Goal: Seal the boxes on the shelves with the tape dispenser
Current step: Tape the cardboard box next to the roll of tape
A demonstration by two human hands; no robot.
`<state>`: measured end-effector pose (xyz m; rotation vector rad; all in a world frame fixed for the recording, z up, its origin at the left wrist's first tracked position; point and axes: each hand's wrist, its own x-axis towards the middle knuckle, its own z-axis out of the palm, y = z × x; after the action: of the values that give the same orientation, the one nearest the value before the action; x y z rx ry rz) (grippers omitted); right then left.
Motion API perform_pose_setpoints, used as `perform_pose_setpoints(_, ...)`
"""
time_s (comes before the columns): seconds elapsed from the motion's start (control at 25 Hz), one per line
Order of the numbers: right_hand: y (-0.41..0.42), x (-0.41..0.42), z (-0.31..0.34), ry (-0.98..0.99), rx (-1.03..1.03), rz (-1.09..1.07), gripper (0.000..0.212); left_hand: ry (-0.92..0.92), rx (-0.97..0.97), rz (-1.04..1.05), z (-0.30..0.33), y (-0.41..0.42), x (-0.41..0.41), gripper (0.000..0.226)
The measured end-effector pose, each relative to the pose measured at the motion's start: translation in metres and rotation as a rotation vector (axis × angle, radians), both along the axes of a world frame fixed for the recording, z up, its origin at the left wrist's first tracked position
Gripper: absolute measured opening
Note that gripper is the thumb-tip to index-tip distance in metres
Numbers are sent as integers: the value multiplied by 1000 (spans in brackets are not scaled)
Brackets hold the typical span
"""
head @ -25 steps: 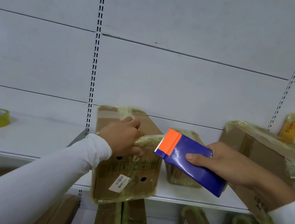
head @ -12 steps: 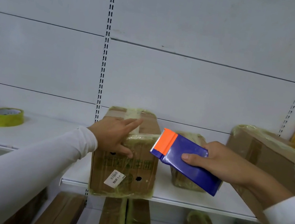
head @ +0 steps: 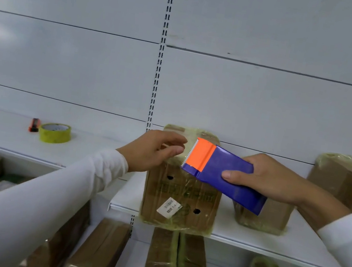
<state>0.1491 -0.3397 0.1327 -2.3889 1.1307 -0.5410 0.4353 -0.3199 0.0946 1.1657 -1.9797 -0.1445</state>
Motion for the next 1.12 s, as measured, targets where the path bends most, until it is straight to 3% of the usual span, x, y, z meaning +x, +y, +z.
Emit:
perform_pose_setpoints(0.2, -2, 30, -4, -47, 37, 109, 41, 82, 74, -124, 1, 16, 10, 30)
perform_pose_setpoints(0.48, 0, 55, 7, -30, 22, 165, 33, 204, 126, -72, 4, 20, 32, 13)
perform_pose_setpoints(0.72, -9, 31, 36, 164, 26, 122, 60, 400, 108, 38, -11, 21, 69, 12)
perform_pose_setpoints(1.12, -18, 30, 53, 291, 116, 12, 72, 380, 162, 167, -37, -4, 73, 15)
